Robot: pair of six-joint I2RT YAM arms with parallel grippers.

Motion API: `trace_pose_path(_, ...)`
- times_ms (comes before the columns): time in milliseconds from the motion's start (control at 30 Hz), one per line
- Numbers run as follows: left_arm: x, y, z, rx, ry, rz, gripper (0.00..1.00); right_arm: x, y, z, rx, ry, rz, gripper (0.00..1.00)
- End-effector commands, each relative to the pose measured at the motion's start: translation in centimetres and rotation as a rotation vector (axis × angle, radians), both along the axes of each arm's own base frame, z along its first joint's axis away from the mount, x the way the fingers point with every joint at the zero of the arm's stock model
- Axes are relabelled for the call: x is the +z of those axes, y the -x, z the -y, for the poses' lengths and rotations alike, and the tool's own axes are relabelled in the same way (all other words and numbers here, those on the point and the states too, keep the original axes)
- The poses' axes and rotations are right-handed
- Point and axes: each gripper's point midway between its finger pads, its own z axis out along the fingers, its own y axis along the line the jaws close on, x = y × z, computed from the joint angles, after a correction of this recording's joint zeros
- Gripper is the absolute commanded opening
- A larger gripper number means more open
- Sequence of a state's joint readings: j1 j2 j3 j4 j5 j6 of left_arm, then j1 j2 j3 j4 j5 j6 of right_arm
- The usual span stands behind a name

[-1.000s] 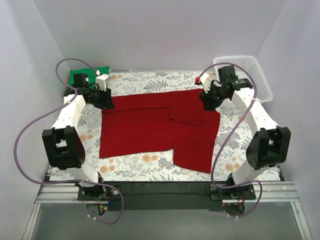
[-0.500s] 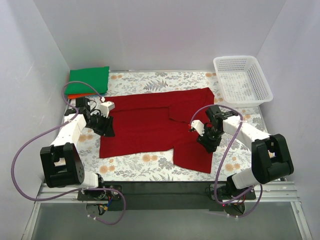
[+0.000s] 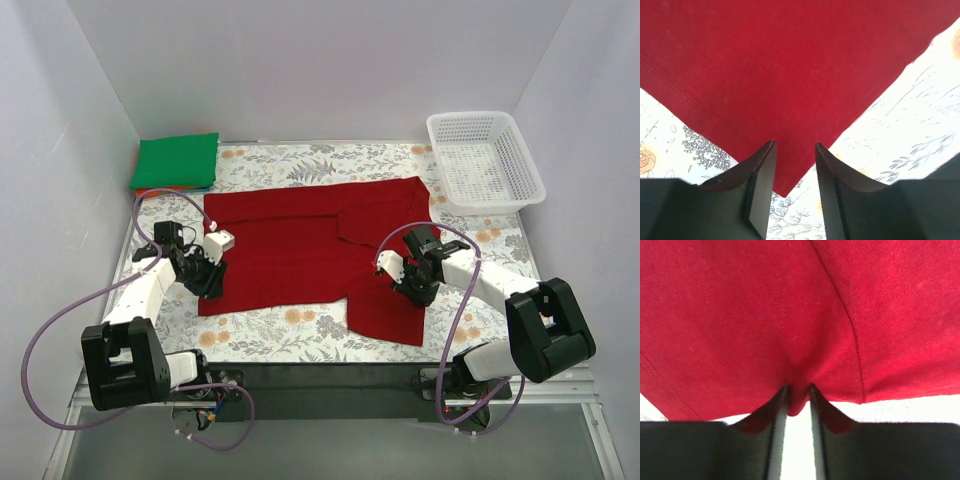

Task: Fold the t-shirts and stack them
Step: Fold the tshirt

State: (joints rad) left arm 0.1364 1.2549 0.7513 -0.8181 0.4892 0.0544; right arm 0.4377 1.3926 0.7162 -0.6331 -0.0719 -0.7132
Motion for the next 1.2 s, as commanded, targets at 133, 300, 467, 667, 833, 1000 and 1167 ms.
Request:
trace_pose_path(133, -1.9, 1.2, -2.1, -0.173, -0.177, 0.126, 0.27, -2.0, 0.9, 0.9, -0.026, 0.045, -0.012, 0.01)
trace_pose_path(300, -2.7, 2.4, -3.1, -0.26, -0.257, 0.146, 0.22, -1.4, 1.3, 0.9, -0.021, 0.038, -0.017, 0.01)
trace_pose_path(467, -2.6, 3.3, -3.1, -0.318, -0.262, 0.112, 0.23, -0.7, 1.1, 0.8, -0.024, 0.03, -0.005, 0.01)
trace_pose_path(667, -3.9, 5.0, -3.4, -0.369, -0.279, 0.059, 0.25, -0.3, 1.2, 0.8, -0.023, 0.027, -0.007, 0.01)
trace_pose_path(833, -4.7, 6.1, -3.6, -0.387, -0.294, 0.043, 0.28, -0.2, 1.5, 0.8, -0.026, 0.023, -0.016, 0.01)
trace_pose_path(1000, -5.4, 6.2, -4.2, -0.383, -0.332, 0.04, 0.14, -0.2, 1.8, 0.8, -0.027, 0.02, -0.023, 0.01)
trace_pose_path(1167, -4.1, 5.7, -4.1, -0.377, -0.329, 0.064, 0.0, 0.9, 2.1, 0.9, -0.028, 0.004, 0.002, 0.01)
